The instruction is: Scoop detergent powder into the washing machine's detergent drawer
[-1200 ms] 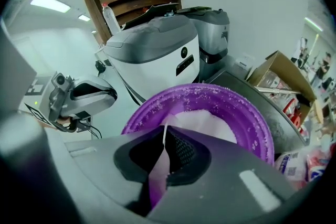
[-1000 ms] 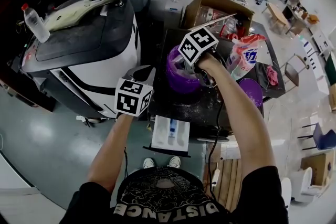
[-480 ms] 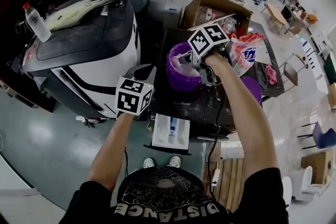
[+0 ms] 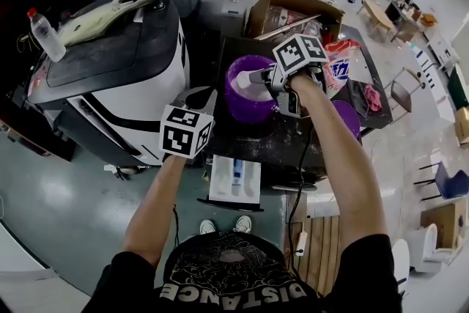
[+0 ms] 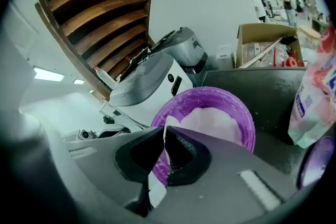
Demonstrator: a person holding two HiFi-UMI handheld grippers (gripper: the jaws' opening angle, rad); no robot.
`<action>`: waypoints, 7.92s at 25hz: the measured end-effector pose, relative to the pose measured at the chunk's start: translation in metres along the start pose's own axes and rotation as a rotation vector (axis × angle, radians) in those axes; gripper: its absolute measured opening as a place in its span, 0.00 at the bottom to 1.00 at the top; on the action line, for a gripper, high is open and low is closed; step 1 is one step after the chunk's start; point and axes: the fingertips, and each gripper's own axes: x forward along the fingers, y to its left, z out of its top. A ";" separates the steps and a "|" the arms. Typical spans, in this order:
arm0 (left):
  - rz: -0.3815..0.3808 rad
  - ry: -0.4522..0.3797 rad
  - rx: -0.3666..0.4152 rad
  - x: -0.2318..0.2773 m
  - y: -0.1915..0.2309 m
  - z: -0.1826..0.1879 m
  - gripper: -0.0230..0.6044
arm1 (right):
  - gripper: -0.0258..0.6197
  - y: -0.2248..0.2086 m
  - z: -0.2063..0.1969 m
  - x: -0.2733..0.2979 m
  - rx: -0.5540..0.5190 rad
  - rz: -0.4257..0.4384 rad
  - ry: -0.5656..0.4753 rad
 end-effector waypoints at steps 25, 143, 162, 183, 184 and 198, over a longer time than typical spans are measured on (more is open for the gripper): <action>-0.061 -0.023 0.015 -0.003 -0.024 0.004 0.04 | 0.09 0.013 0.001 -0.044 0.493 0.364 -0.482; 0.311 0.112 -0.147 -0.171 -0.092 -0.157 0.04 | 0.09 0.052 -0.281 0.099 -0.702 -0.083 0.156; 0.316 0.104 -0.152 -0.177 -0.096 -0.157 0.04 | 0.09 0.060 -0.290 0.095 -1.056 -0.184 0.171; 0.330 0.074 -0.158 -0.193 -0.103 -0.157 0.04 | 0.09 0.068 -0.290 0.086 -1.338 -0.311 0.107; 0.332 0.073 -0.159 -0.194 -0.103 -0.157 0.04 | 0.09 0.068 -0.289 0.085 -1.349 -0.319 0.104; 0.336 0.070 -0.166 -0.197 -0.106 -0.156 0.04 | 0.09 0.066 -0.282 0.078 -1.565 -0.422 0.079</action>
